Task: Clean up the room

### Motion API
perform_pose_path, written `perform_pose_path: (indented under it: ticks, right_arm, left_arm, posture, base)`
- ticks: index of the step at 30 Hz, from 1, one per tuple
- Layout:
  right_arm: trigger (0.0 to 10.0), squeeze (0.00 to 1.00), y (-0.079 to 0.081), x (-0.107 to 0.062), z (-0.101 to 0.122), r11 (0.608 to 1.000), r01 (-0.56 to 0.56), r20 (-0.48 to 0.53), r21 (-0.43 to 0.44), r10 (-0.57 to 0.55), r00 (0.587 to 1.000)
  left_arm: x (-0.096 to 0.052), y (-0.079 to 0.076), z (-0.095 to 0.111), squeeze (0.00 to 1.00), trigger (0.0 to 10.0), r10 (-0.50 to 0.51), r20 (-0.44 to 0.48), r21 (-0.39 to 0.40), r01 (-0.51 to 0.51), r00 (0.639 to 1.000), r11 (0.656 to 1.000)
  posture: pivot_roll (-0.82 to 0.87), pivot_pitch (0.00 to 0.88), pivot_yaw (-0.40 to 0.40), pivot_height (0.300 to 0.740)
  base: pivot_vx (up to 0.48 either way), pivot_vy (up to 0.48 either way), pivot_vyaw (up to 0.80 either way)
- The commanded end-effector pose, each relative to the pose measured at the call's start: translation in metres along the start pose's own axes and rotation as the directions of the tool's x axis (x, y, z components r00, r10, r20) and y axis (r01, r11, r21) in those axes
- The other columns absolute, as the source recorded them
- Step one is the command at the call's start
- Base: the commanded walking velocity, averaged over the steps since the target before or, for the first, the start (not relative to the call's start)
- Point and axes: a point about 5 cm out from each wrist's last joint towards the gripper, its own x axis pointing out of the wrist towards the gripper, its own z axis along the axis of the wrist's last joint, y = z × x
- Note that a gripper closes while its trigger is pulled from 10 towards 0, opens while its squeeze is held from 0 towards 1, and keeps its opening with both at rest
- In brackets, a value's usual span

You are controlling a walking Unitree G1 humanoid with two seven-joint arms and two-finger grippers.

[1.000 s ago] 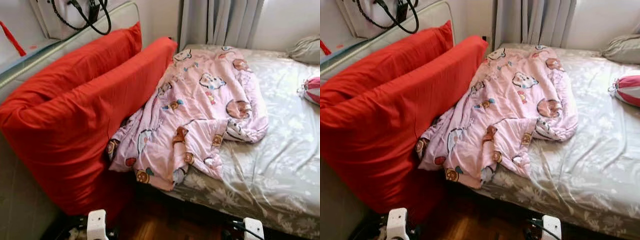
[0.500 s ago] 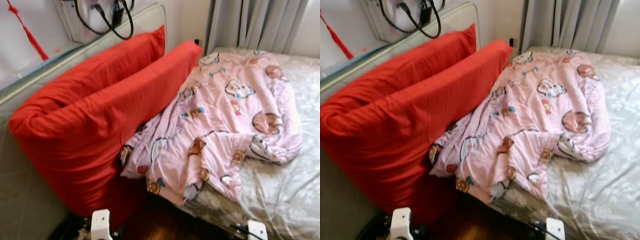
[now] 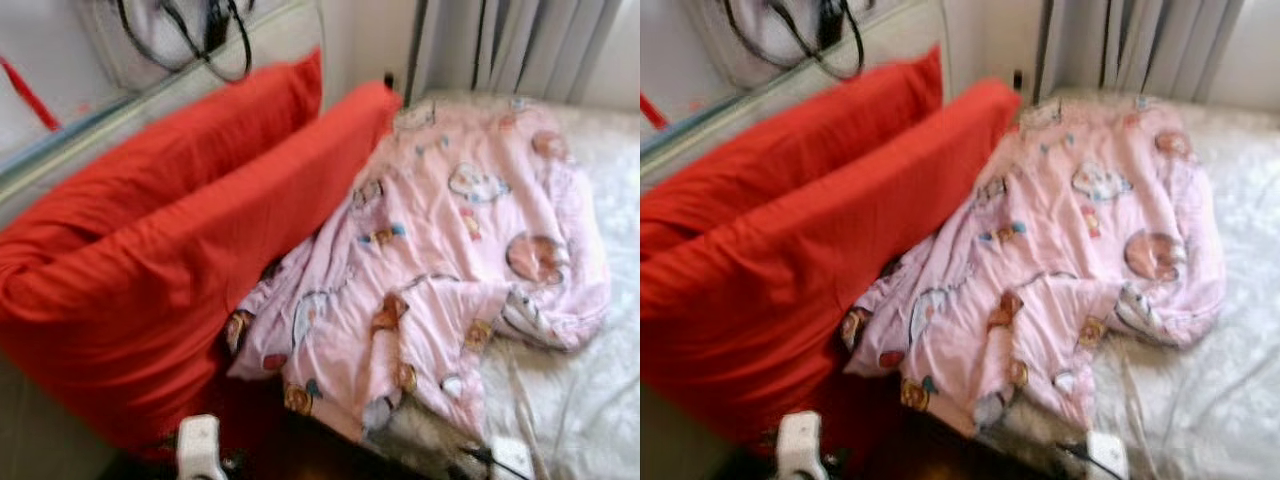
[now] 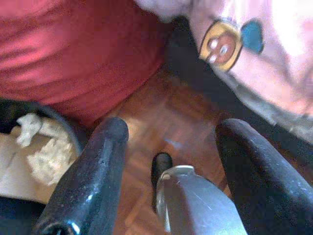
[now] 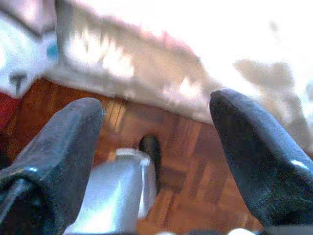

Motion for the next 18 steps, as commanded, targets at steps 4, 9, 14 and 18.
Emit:
perform_pose_path:
  ticks: [4, 9, 14, 18]
  right_arm:
    - [10.0, 0.0, 0.0107, 0.0016, -0.0035, 1.0, -0.022, -0.011, 0.016, 0.022, 1.0]
    - [10.0, 0.0, 0.0107, 0.0016, -0.0036, 1.0, -0.022, -0.011, 0.016, 0.022, 1.0]
    - [10.0, 0.0, 0.0104, 0.0017, -0.0032, 1.0, -0.022, -0.01, 0.017, 0.022, 1.0]
    - [10.0, 0.0, 0.0099, 0.0016, -0.0017, 1.0, -0.013, 0.009, 0.026, 0.013, 1.0]
  left_arm:
    - [-0.0021, 0.0137, -0.0015, 0.0, 10.0, 0.035, -0.013, 0.025, -0.034, 0.999, 0.999]
    - [-0.002, 0.0133, -0.0016, 0.0, 10.0, 0.034, -0.015, 0.035, -0.034, 0.999, 0.999]
    - [-0.0017, 0.0117, -0.0008, 0.0, 10.0, 0.03, -0.01, 0.038, -0.03, 0.999, 0.999]
    - [-0.0002, 0.0075, 0.0042, 0.0, 10.0, 0.016, 0.019, 0.012, -0.017, 1.0, 1.0]
  posture:
    - [0.07, 0.079, 0.042, 0.74]
    - [0.07, 0.078, 0.042, 0.74]
    - [0.07, 0.079, 0.04, 0.74]
    - [0.07, 0.08, 0.038, 0.74]
  base:
    - [0.247, 0.0, 0.0]
    - [0.0, 0.0, 0.0]
    - [0.0, 0.0, 0.0]
    - [0.0, 0.0, 0.0]
